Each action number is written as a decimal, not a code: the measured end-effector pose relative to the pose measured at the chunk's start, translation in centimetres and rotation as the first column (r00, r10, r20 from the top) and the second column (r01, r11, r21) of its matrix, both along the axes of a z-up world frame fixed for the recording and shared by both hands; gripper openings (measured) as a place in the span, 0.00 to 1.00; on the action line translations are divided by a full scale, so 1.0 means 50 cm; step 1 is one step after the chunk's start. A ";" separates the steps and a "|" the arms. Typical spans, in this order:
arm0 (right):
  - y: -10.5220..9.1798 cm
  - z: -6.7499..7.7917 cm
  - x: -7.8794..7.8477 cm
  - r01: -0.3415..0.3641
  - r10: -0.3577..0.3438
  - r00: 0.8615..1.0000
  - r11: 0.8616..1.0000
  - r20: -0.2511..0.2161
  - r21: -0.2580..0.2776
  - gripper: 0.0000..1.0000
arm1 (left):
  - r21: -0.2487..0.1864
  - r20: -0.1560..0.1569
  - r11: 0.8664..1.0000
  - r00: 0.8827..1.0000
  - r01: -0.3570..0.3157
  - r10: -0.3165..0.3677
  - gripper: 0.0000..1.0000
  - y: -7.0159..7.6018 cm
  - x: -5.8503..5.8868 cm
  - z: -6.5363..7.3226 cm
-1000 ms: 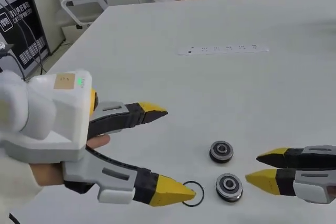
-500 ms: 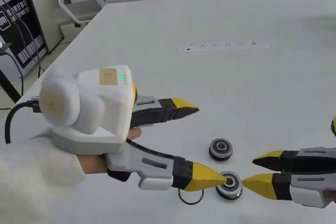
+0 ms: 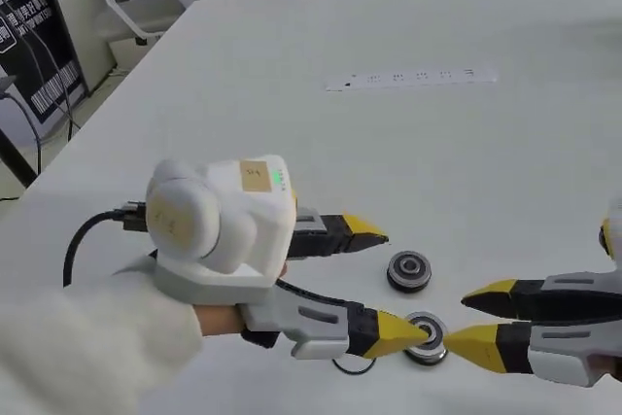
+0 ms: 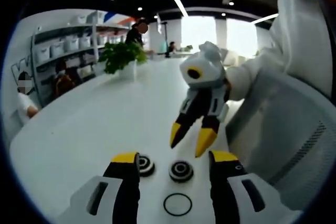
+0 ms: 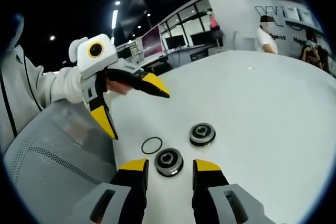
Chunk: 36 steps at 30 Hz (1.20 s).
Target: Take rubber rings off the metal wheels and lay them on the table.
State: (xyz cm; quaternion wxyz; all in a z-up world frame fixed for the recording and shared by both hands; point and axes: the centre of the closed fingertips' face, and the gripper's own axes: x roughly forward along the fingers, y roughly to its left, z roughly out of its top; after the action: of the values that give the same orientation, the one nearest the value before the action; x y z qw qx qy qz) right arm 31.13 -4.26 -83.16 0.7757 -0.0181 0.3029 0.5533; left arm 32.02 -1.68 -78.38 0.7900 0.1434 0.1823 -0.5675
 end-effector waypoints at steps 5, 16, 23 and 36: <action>0.000 -0.004 0.000 -0.003 0.003 1.000 1.000 0.000 -0.005 0.30 | 0.002 0.007 1.000 1.000 -0.002 0.002 0.47 -0.005 0.001 -0.017; -0.001 -0.013 0.002 -0.008 0.008 1.000 1.000 0.002 -0.019 0.29 | 0.027 -0.029 0.999 0.999 0.022 -0.021 0.40 -0.015 -0.010 -0.056; 0.006 -0.020 -0.004 -0.026 0.026 1.000 0.999 0.004 -0.029 0.29 | 0.050 -0.027 0.998 0.999 0.030 -0.028 0.30 -0.018 -0.013 -0.072; 0.012 -0.024 -0.003 -0.036 0.037 0.999 0.999 0.017 -0.040 0.28 | 0.048 -0.050 0.999 0.999 0.023 -0.021 0.21 -0.022 -0.015 -0.084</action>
State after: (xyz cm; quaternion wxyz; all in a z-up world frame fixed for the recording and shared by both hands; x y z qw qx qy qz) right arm 30.99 -3.67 -84.37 0.7677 -0.0438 0.3064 0.5611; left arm 31.27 -2.77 -82.58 0.7752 0.1505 0.2141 -0.5749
